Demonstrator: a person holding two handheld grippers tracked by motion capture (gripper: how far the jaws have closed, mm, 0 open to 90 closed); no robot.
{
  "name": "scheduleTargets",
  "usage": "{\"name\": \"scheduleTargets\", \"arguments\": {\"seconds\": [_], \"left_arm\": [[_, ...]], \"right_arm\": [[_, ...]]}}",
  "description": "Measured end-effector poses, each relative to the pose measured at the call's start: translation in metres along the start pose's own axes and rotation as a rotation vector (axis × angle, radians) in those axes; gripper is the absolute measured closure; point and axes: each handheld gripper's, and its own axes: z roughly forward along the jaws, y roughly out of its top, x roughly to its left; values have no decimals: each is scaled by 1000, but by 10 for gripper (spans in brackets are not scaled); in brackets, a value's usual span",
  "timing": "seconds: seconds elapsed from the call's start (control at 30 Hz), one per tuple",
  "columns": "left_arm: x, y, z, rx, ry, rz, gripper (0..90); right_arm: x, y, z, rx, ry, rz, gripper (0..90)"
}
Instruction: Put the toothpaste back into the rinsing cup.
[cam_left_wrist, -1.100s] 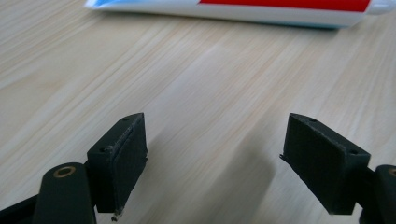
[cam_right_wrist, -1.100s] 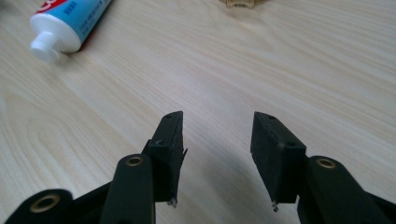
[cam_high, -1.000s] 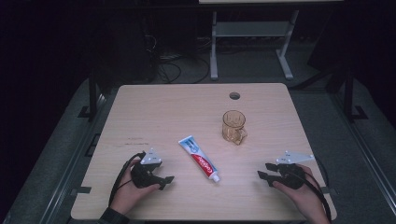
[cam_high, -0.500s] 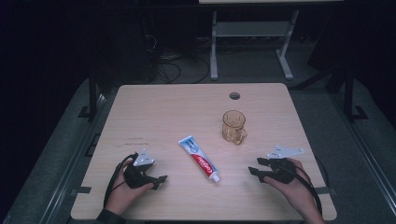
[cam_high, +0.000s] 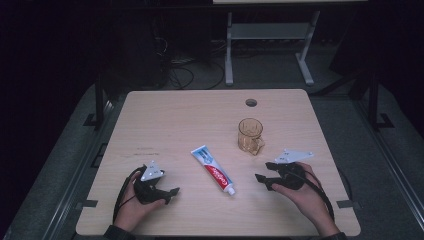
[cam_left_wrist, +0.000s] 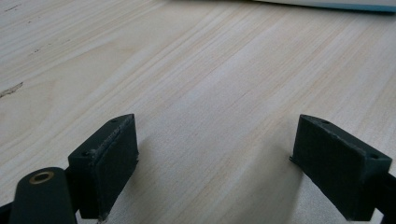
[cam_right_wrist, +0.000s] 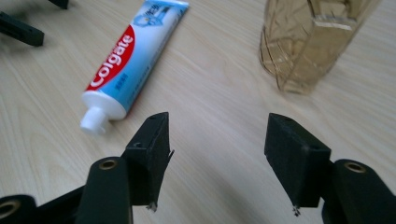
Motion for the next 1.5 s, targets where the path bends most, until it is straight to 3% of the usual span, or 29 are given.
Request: {"name": "scheduleTargets", "arguments": {"seconds": [0.3,0.93,1.27,1.5], "left_arm": [[0,0,0,0,-1,-2,129],[0,0,0,2,-1,0,130],[0,0,0,0,-1,-3,130],[0,0,0,1,-1,-2,130]], "right_arm": [[9,22,14,0,38,-31,354],[24,58,39,0,61,-66,347],[33,77,59,7,86,-79,351],[41,93,81,42,102,-89,347]]}}
